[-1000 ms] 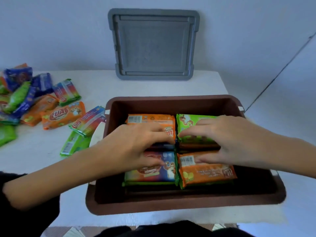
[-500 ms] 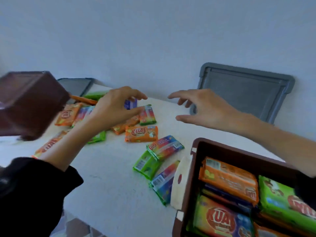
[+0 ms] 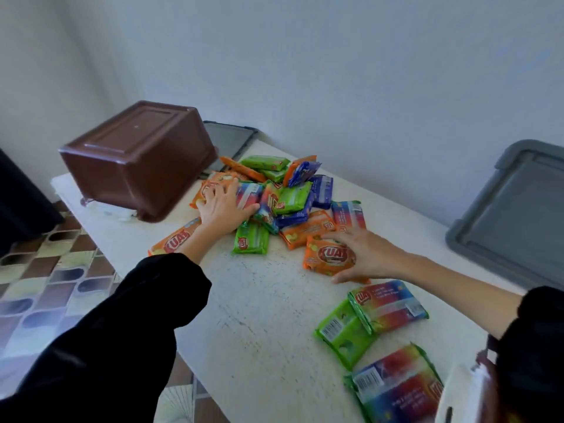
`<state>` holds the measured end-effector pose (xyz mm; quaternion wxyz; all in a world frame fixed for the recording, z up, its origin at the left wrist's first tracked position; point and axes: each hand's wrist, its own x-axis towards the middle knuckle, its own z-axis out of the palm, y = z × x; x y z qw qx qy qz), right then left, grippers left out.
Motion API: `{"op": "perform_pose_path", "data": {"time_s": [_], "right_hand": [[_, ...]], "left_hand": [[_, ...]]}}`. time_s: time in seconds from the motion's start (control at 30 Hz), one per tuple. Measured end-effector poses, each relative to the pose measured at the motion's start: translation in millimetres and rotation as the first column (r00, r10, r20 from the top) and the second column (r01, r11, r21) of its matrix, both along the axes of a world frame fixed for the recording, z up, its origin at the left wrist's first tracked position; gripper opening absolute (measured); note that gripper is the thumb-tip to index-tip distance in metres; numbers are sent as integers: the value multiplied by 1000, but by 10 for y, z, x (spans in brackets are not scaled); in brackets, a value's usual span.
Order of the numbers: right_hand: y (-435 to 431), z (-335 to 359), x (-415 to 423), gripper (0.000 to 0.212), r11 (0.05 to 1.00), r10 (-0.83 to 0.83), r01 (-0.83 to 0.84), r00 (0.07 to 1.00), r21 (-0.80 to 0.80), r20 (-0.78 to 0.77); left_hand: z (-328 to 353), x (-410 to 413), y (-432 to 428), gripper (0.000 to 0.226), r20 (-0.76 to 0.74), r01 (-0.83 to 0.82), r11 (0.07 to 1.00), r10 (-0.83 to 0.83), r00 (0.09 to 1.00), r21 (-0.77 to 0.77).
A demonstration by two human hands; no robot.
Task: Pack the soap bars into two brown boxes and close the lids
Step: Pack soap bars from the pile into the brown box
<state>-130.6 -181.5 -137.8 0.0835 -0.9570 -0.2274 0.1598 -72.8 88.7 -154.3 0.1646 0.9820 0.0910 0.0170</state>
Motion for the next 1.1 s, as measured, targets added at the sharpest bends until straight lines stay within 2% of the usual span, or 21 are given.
{"op": "perform_pose_path", "data": {"time_s": [0.1, 0.27, 0.47, 0.57, 0.67, 0.77, 0.87, 0.9, 1.1], "right_hand": [[-30, -100, -8, 88, 998, 28, -29, 1000, -50, -7], [-20, -159, -43, 79, 989, 90, -86, 996, -122, 23], [-30, -116, -41, 84, 989, 52, -53, 999, -136, -7], [-18, -120, -40, 85, 989, 40, -41, 999, -143, -8], [-2, -143, -24, 79, 992, 44, -43, 999, -118, 1], [-2, -148, -23, 74, 995, 50, -50, 999, -89, 5], [4, -145, -23, 75, 995, 51, -50, 999, -82, 1], [6, -140, -22, 75, 996, 50, -50, 999, -78, 3], [-8, -47, -17, 76, 998, 52, -48, 996, -52, 73]], "left_hand": [[-21, 106, -46, 77, 35, 38, 999, -39, 999, 28], [17, 330, -41, 66, -24, 79, 995, -77, 997, 56], [79, 245, -25, 55, 221, 194, 975, -166, 961, -111], [58, 157, -12, 64, 288, 283, 951, -237, 928, -127], [27, 108, -19, 61, 317, 278, 949, -221, 922, -148], [14, 151, 23, 57, 185, 268, 954, -242, 953, -132], [87, 200, 102, 73, -84, 330, 942, -334, 939, -55], [105, 210, 108, 79, -125, 346, 937, -348, 929, -38], [250, 145, 30, 83, -39, 318, 945, -322, 946, -76]]}}
